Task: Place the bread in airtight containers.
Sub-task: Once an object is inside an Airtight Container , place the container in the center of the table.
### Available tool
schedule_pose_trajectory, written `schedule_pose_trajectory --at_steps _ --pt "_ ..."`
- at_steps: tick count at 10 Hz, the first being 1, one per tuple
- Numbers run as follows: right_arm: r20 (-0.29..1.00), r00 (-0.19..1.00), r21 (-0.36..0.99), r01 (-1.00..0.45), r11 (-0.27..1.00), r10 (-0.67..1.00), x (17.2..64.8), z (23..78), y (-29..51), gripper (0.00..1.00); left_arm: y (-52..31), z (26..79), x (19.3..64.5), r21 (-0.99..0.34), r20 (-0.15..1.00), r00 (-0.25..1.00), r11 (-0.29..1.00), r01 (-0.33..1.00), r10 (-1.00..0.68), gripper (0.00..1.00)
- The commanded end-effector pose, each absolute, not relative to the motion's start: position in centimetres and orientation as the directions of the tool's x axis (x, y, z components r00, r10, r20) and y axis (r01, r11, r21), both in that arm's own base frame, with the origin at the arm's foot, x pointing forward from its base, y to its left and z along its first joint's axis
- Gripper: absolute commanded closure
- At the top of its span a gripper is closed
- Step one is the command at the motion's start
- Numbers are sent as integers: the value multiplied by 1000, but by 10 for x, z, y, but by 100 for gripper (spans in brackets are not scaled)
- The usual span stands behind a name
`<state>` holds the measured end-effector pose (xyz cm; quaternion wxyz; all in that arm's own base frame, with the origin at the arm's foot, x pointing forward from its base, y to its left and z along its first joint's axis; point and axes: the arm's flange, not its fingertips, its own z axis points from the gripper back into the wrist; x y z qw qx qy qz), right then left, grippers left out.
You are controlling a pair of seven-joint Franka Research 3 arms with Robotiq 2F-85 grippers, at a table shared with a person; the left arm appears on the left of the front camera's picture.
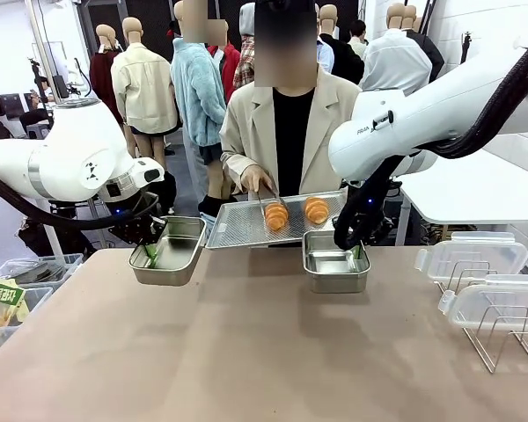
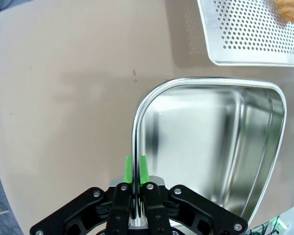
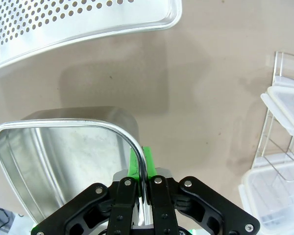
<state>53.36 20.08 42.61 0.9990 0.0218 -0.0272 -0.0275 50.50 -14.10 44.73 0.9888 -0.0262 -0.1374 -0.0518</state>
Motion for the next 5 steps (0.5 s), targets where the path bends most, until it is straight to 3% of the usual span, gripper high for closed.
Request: schedule_pose_trajectory --at_steps 1,5 --pt "68 996 49 54 997 -57 531 427 200 100 -140 450 505 -25 281 954 993 116 -104 100" --pt "68 996 49 54 997 -57 531 427 200 100 -140 450 505 -25 281 954 993 116 -104 100"
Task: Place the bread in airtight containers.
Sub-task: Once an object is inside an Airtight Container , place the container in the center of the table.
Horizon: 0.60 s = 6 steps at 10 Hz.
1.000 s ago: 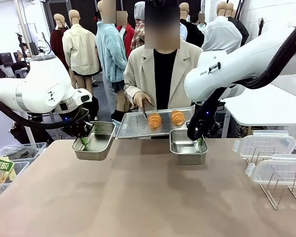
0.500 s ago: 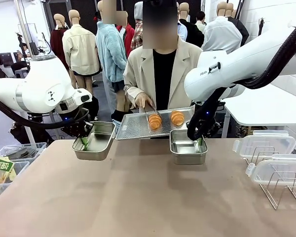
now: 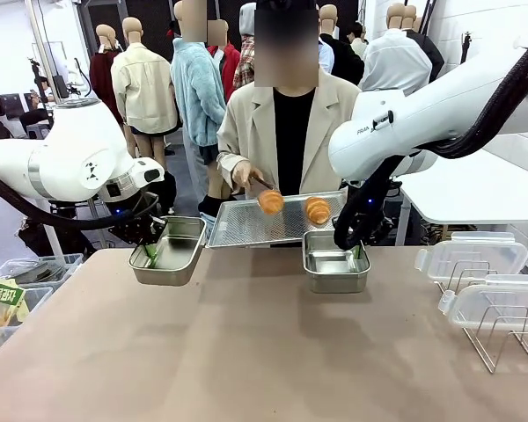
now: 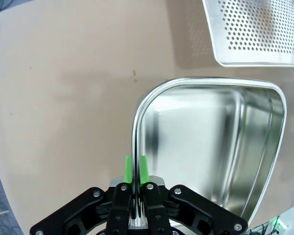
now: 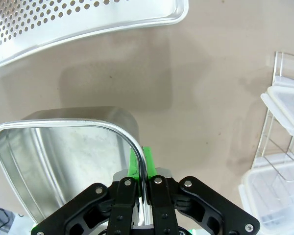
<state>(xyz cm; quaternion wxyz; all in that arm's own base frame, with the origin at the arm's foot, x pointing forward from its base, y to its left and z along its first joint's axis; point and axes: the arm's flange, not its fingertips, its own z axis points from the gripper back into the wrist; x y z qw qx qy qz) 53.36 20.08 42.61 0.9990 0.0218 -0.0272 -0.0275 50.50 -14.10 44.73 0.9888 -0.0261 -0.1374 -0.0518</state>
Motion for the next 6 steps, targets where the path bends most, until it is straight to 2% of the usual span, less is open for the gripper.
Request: schedule_pose_trajectory --at_steps 1,6 --pt "68 996 49 54 997 -57 531 427 200 100 -140 450 505 -25 281 954 993 116 -104 100" --pt "68 996 49 54 997 -57 531 427 200 100 -140 450 505 -25 281 954 993 116 -104 100"
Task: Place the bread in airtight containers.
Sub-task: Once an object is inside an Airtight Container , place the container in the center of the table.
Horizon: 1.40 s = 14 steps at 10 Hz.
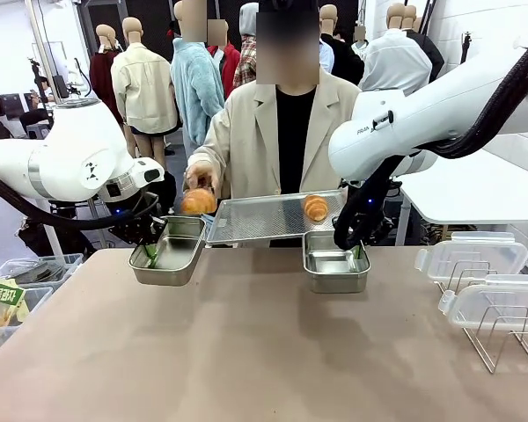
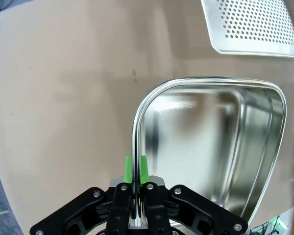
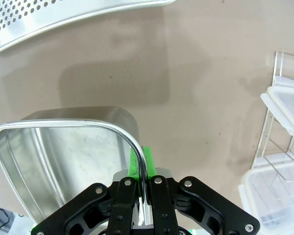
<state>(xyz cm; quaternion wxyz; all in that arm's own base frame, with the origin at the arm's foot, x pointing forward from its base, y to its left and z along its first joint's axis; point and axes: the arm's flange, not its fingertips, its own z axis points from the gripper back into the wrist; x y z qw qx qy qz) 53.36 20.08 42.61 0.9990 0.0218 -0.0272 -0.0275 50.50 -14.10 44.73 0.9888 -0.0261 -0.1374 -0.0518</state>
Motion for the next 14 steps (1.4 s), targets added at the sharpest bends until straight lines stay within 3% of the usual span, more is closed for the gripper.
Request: schedule_pose_trajectory --at_steps 1,14 --pt "68 996 49 54 997 -57 531 427 200 100 -140 450 505 -25 281 954 993 116 -104 100" --pt "68 996 49 54 997 -57 531 427 200 100 -140 450 505 -25 281 954 993 116 -104 100"
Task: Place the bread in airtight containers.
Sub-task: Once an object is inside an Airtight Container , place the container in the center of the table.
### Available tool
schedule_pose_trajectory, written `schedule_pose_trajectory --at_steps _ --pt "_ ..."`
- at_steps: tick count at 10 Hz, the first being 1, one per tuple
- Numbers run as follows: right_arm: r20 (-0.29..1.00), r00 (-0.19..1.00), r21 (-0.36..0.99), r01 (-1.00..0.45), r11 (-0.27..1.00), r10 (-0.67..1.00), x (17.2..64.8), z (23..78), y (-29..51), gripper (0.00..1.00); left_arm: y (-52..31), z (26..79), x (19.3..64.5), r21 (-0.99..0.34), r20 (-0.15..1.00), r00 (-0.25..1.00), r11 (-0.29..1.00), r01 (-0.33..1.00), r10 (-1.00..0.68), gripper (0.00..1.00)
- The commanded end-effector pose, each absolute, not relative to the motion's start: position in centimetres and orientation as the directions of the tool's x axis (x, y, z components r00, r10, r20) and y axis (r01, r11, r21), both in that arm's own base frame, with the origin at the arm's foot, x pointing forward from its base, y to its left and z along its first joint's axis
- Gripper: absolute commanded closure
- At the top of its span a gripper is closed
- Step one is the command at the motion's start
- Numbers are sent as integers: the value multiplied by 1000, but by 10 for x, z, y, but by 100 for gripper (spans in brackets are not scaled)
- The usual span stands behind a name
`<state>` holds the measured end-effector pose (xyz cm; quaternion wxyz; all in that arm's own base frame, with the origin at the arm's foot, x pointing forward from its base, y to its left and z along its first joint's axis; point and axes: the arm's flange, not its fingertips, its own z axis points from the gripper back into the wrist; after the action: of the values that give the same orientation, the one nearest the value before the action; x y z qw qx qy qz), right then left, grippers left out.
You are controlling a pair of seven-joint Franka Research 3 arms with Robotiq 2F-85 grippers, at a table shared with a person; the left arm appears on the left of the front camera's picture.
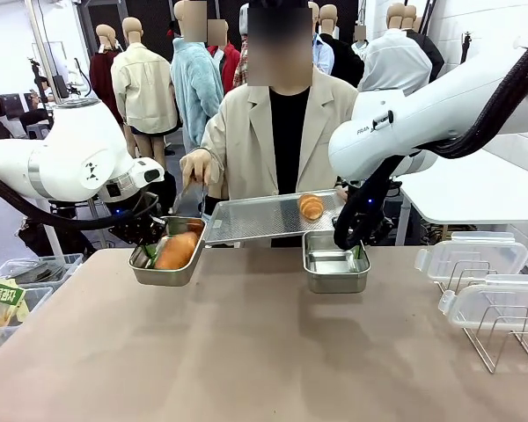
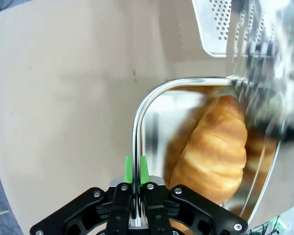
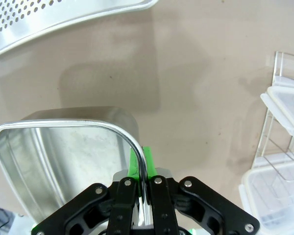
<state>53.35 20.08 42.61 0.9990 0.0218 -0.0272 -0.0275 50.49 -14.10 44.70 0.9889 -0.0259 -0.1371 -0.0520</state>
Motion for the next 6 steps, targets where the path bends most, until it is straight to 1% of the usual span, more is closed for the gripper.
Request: schedule_pose_trajectory --at_steps 1,6 --pt "68 996 49 54 997 -57 531 427 200 100 -140 450 505 -25 281 954 993 116 -104 100" --pt "68 996 49 54 997 -57 531 427 200 100 -140 450 505 -25 281 954 993 116 -104 100"
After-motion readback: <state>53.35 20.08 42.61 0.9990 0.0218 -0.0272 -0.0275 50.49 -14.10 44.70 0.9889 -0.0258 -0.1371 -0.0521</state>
